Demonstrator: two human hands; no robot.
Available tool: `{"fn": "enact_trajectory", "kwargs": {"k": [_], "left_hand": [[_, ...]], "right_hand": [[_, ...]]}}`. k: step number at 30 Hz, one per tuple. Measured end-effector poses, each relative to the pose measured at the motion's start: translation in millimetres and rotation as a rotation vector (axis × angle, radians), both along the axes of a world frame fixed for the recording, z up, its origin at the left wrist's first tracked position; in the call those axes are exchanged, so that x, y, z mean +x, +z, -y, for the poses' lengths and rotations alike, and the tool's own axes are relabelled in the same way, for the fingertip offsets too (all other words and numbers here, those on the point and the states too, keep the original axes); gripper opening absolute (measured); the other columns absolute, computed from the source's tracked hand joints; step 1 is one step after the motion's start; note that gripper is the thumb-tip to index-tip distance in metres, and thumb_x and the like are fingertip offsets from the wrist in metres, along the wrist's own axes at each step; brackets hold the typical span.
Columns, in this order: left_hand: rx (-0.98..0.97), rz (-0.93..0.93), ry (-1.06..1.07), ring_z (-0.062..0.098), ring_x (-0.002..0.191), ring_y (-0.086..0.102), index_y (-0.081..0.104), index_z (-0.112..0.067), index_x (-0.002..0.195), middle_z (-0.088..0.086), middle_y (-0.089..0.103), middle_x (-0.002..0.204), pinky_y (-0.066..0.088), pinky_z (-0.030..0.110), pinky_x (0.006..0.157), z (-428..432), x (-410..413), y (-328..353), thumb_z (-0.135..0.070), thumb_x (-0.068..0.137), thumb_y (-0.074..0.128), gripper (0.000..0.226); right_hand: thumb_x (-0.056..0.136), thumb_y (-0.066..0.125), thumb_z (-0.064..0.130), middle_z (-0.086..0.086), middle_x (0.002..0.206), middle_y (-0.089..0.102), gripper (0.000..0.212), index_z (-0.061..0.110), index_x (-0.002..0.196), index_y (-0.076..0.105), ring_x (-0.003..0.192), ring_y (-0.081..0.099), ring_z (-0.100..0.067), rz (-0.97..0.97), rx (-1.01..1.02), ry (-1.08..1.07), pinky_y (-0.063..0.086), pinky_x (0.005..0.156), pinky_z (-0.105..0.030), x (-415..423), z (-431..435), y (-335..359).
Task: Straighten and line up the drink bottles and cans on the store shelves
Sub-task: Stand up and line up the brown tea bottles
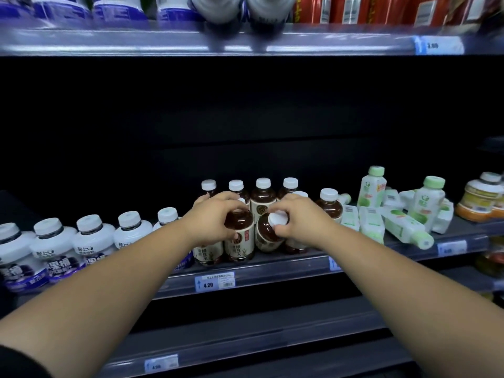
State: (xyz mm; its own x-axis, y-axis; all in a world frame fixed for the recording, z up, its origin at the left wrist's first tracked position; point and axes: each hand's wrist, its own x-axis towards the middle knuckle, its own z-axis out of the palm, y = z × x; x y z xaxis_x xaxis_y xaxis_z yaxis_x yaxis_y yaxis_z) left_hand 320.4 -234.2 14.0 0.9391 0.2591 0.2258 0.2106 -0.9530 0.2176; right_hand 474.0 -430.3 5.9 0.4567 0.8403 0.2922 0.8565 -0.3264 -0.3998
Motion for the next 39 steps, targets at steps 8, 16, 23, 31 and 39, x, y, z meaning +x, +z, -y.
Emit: {"fn": "enact_trajectory", "kwargs": {"k": [8, 16, 23, 31, 39], "left_hand": [[-0.069, 0.035, 0.013, 0.008, 0.125, 0.047, 0.048, -0.047, 0.134, -0.022, 0.045, 0.14, 0.035, 0.043, 0.11, -7, 4, 3, -0.037, 0.074, 0.08, 0.068], [-0.204, 0.03, 0.101, 0.004, 0.108, 0.059, 0.054, -0.047, 0.129, -0.017, 0.061, 0.125, 0.05, 0.031, 0.093, -16, 17, 11, -0.044, 0.09, 0.063, 0.04], [-0.196, -0.028, 0.133, 0.005, 0.107, 0.059, 0.058, -0.044, 0.126, -0.017, 0.064, 0.118, 0.05, 0.034, 0.094, -13, 25, 15, -0.046, 0.092, 0.061, 0.034], [-0.143, 0.069, -0.023, 0.006, 0.107, 0.055, 0.058, -0.035, 0.131, -0.014, 0.053, 0.118, 0.048, 0.029, 0.094, 21, 60, 27, -0.04, 0.088, 0.07, 0.045], [-0.076, -0.045, -0.054, 0.009, 0.114, 0.055, 0.053, -0.037, 0.136, -0.011, 0.059, 0.127, 0.046, 0.034, 0.097, 78, 120, 32, -0.037, 0.093, 0.062, 0.044]], "right_hand": [[0.088, 0.066, 0.036, 0.011, 0.114, 0.061, 0.031, 0.039, 0.119, 0.064, 0.097, 0.06, -0.011, 0.018, -0.248, 0.062, 0.051, 0.079, -0.03, 21, -36, 48], [0.081, 0.078, 0.033, 0.021, 0.097, 0.057, 0.027, 0.04, 0.104, 0.067, 0.095, 0.054, -0.003, 0.05, -0.309, 0.159, 0.047, 0.078, -0.028, 36, -49, 52], [0.08, 0.081, 0.029, 0.017, 0.109, 0.063, 0.037, 0.037, 0.113, 0.066, 0.104, 0.058, -0.006, -0.052, -0.308, 0.198, 0.05, 0.095, -0.036, 41, -48, 56], [0.075, 0.085, 0.034, 0.015, 0.12, 0.062, 0.051, 0.037, 0.121, 0.064, 0.109, 0.057, -0.009, -0.056, -0.287, 0.114, 0.047, 0.094, -0.032, 76, -4, 64], [0.079, 0.081, 0.037, 0.01, 0.124, 0.059, 0.058, 0.032, 0.132, 0.058, 0.11, 0.056, -0.012, 0.008, -0.341, 0.045, 0.045, 0.087, -0.026, 139, 43, 55]]}}
